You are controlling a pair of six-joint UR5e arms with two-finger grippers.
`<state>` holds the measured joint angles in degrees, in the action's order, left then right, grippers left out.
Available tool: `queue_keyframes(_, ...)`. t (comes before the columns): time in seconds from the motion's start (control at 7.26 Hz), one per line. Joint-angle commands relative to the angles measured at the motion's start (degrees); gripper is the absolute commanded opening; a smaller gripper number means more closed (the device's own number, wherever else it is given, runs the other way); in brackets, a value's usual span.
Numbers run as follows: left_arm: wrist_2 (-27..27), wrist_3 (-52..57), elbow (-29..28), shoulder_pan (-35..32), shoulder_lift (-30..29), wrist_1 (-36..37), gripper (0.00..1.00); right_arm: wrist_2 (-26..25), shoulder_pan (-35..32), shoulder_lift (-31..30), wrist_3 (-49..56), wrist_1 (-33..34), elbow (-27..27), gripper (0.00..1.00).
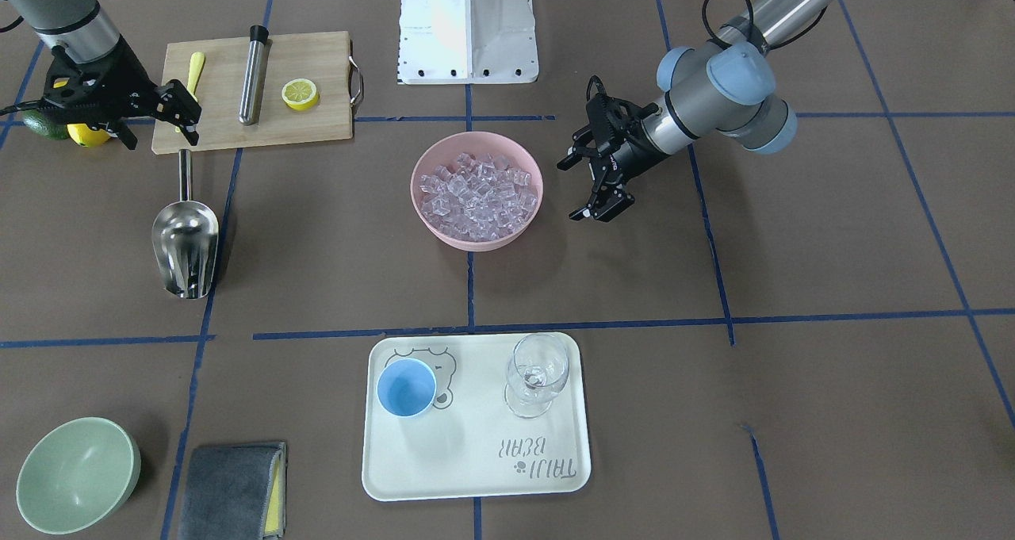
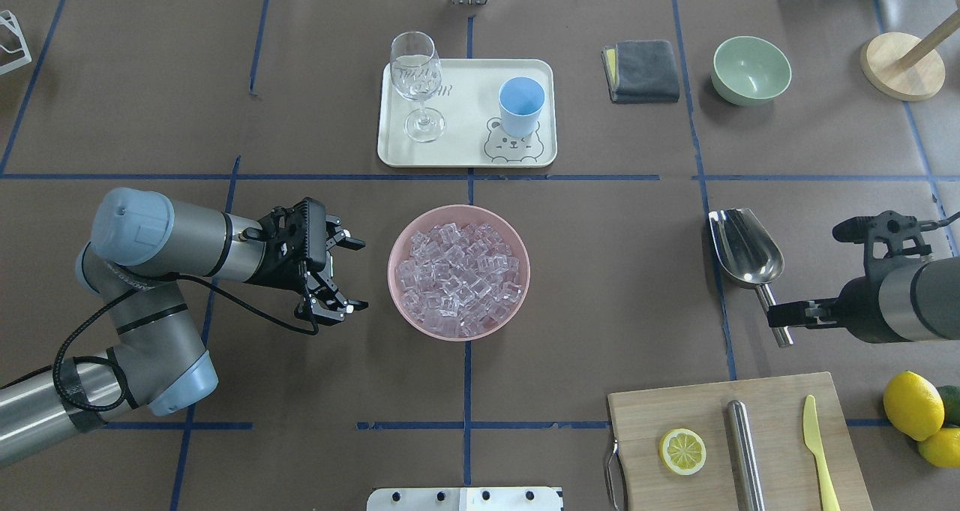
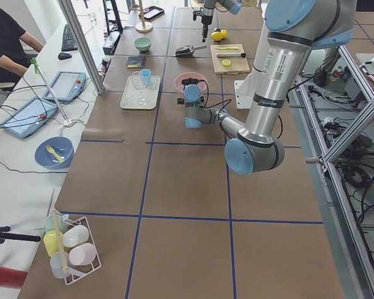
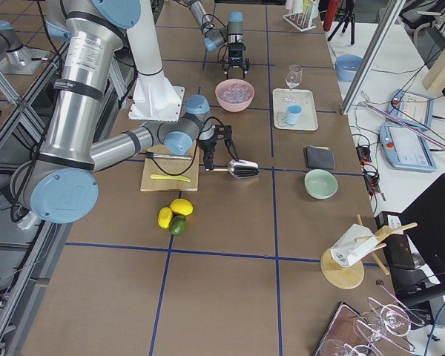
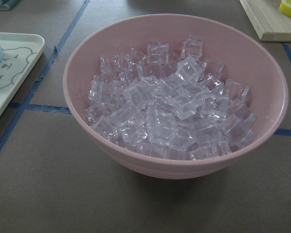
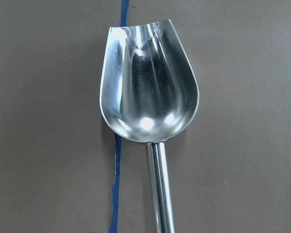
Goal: Put ice in cup with scoop
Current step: 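Close the right gripper on the metal scoop's handle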
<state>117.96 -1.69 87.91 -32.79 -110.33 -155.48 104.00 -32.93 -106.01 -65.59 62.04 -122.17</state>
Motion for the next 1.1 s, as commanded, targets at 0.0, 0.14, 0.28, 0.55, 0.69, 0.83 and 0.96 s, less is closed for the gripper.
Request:
queue_keyframes(0.0,0.0,-0.1,0.2,0.0,-0.3,0.3,1.0,-7.7,4.7,4.0,-1.3,-0.2,4.8,1.0)
queue_keyframes(0.14,0.0,-0.1,0.2,0.0,-0.3,0.3,1.0,-9.0,5.0,4.8,-0.6,-0.2,6.5,1.0)
queue_keyframes(0.28,0.0,-0.1,0.2,0.0,-0.3,0.3,1.0,-9.0,5.2,4.8,-0.2,-0.3,6.7,1.0)
queue_keyframes(0.55,0.0,-0.1,0.3,-0.1,-0.3,0.3,1.0,-8.5,5.3,4.7,-0.1,-4.0,8.2,0.87)
queue_keyframes(0.69,0.0,-0.1,0.5,-0.1,-0.2,0.3,1.0,-8.4,5.3,4.5,-0.1,-5.0,9.0,0.53)
queue_keyframes(0.83,0.0,-0.1,0.6,-0.1,-0.3,0.3,1.0,-8.4,5.3,4.4,0.3,-5.0,9.1,0.19)
queue_keyframes(0.96,0.0,-0.1,0.6,-0.1,-0.3,0.3,1.0,-8.4,5.3,4.3,0.6,-5.0,9.0,0.0)
